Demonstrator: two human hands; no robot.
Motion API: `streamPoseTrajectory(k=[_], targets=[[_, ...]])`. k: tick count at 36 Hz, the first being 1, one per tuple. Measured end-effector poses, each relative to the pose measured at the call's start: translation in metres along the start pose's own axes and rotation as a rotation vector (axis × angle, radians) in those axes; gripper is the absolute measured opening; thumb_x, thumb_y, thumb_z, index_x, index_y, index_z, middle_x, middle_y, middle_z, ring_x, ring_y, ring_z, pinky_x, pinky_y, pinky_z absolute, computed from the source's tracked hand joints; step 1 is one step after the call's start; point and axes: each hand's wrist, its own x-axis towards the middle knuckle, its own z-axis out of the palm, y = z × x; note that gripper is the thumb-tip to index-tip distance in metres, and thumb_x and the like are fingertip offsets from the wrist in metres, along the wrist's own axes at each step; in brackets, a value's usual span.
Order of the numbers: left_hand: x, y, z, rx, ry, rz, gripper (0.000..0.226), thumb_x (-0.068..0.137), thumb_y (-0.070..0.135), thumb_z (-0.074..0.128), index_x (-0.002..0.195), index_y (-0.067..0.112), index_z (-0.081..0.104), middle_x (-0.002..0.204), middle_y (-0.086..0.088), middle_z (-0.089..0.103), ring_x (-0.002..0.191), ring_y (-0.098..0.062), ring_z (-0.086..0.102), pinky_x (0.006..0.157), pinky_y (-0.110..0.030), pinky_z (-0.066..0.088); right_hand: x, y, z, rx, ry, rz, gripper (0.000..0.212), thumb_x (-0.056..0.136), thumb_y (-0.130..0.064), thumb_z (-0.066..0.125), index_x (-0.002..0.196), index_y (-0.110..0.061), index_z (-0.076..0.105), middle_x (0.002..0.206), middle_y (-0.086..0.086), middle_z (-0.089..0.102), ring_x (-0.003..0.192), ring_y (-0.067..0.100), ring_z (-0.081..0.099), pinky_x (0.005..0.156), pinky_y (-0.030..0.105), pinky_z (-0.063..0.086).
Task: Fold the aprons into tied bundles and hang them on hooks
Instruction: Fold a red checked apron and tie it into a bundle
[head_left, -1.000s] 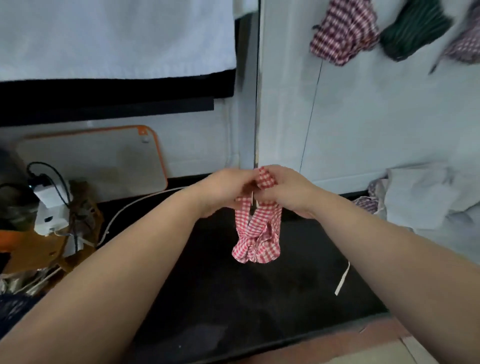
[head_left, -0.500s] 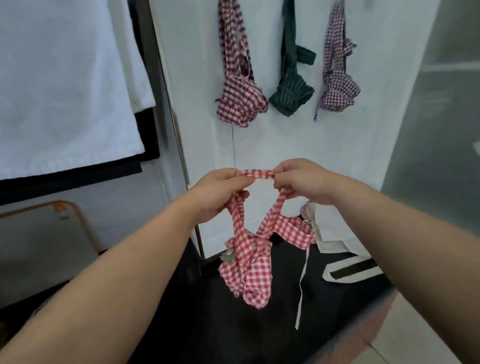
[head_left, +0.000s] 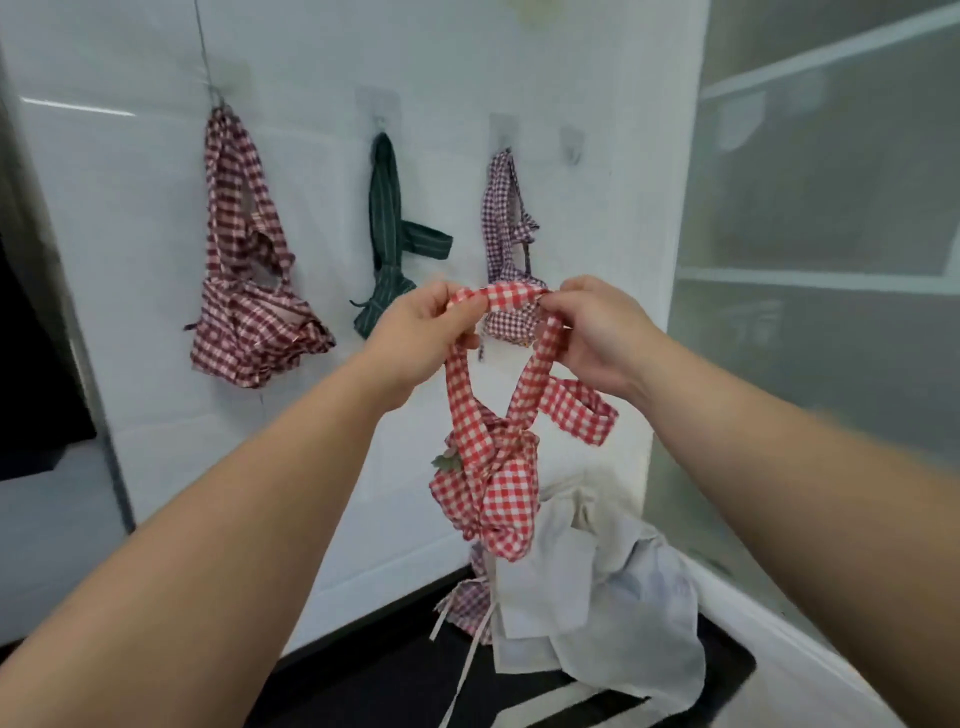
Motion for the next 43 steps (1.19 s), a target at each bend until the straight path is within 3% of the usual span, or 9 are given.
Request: streamPoseTrajectory(k=[6, 9, 12, 15, 20, 25, 30, 39, 43], targets=[[0.052, 0.03, 0.042, 0.199, 0.078, 0.17, 0.007, 0.097, 0.024, 0.054, 0.099, 0.021, 0.06, 0.092, -0.006, 0.07, 0.075, -0.016, 0.06, 0.077, -0.039, 0.054, 0.059, -0.02, -0.048, -0.206, 0.192, -0.204, 0.014, 0.09, -0.014, 0.057, 0.081, -0.022, 0.049, 0.087, 0.008, 0.056, 0.073, 0.019, 0.05, 0.089, 0.048, 0.052], [0.078, 0.041, 0.058, 0.227, 0.116, 0.237, 0.004, 0.099, 0.024, 0.051, 0.102, 0.025, 0.048, 0.088, -0.001, 0.069, 0.07, -0.01, 0.062, 0.06, -0.022, 0.049, 0.083, -0.028, -0.065, -0.283, 0.258, -0.319, 0.02, 0.09, -0.016, 0.058, 0.077, -0.025, 0.047, 0.085, 0.003, 0.055, 0.074, 0.02, 0.052, 0.076, 0.04, 0.054], [0.102, 0.045, 0.069, 0.24, 0.113, 0.298, 0.012, 0.101, 0.013, 0.045, 0.094, 0.023, 0.048, 0.083, -0.002, 0.064, 0.054, 0.0, 0.053, 0.047, -0.011, 0.041, 0.107, -0.038, -0.081, -0.379, 0.274, -0.443, 0.027, 0.091, -0.015, 0.061, 0.072, -0.025, 0.044, 0.071, -0.004, 0.048, 0.063, 0.011, 0.044, 0.056, 0.022, 0.036], [0.133, 0.042, 0.077, 0.307, 0.11, 0.326, 0.03, 0.099, 0.006, 0.041, 0.083, 0.027, 0.054, 0.087, 0.002, 0.061, 0.065, -0.005, 0.058, 0.054, -0.012, 0.046, 0.135, -0.044, -0.096, -0.46, 0.267, -0.49, 0.029, 0.088, -0.014, 0.064, 0.069, -0.025, 0.046, 0.067, -0.007, 0.048, 0.057, 0.006, 0.043, 0.052, 0.017, 0.034], [0.193, 0.045, 0.09, 0.384, 0.169, 0.388, 0.028, 0.099, 0.007, 0.043, 0.103, 0.02, 0.067, 0.092, 0.005, 0.062, 0.072, -0.001, 0.061, 0.06, -0.006, 0.047, 0.183, -0.057, -0.116, -0.539, 0.311, -0.56, 0.027, 0.084, -0.015, 0.069, 0.068, -0.027, 0.051, 0.079, -0.006, 0.059, 0.067, 0.006, 0.053, 0.062, 0.016, 0.041], [0.254, 0.048, 0.106, 0.487, 0.265, 0.407, 0.033, 0.1, 0.009, 0.044, 0.122, 0.019, 0.067, 0.107, -0.004, 0.07, 0.073, -0.02, 0.064, 0.062, -0.025, 0.052, 0.233, -0.069, -0.127, -0.61, 0.33, -0.608, 0.012, 0.084, -0.017, 0.07, 0.077, -0.021, 0.06, 0.083, -0.004, 0.061, 0.077, 0.012, 0.058, 0.073, 0.023, 0.048], [0.305, 0.044, 0.12, 0.592, 0.309, 0.412, 0.032, 0.101, 0.011, 0.044, 0.126, 0.019, 0.063, 0.123, -0.006, 0.066, 0.063, -0.014, 0.057, 0.049, -0.007, 0.038, 0.29, -0.067, -0.135, -0.524, 0.37, -0.563, 0.021, 0.082, -0.018, 0.073, 0.068, -0.027, 0.059, 0.086, -0.004, 0.065, 0.085, 0.015, 0.064, 0.083, 0.031, 0.054], [0.371, 0.034, 0.133, 0.714, 0.44, 0.345, 0.035, 0.1, 0.011, 0.042, 0.127, 0.018, 0.063, 0.121, -0.009, 0.067, 0.069, -0.015, 0.055, 0.043, -0.006, 0.036, 0.379, -0.068, -0.135, -0.656, 0.376, -0.64, 0.005, 0.088, -0.021, 0.066, 0.09, -0.017, 0.069, 0.089, -0.006, 0.06, 0.084, 0.009, 0.055, 0.072, 0.019, 0.042], [0.391, 0.045, 0.143, 0.762, 0.503, 0.333, 0.035, 0.092, 0.008, 0.044, 0.111, 0.013, 0.072, 0.097, -0.011, 0.072, 0.076, -0.029, 0.061, 0.059, -0.024, 0.043, 0.408, -0.078, -0.139, -0.684, 0.403, -0.677, 0.011, 0.09, -0.019, 0.062, 0.097, -0.017, 0.07, 0.1, -0.004, 0.066, 0.089, 0.01, 0.057, 0.071, 0.017, 0.038]])
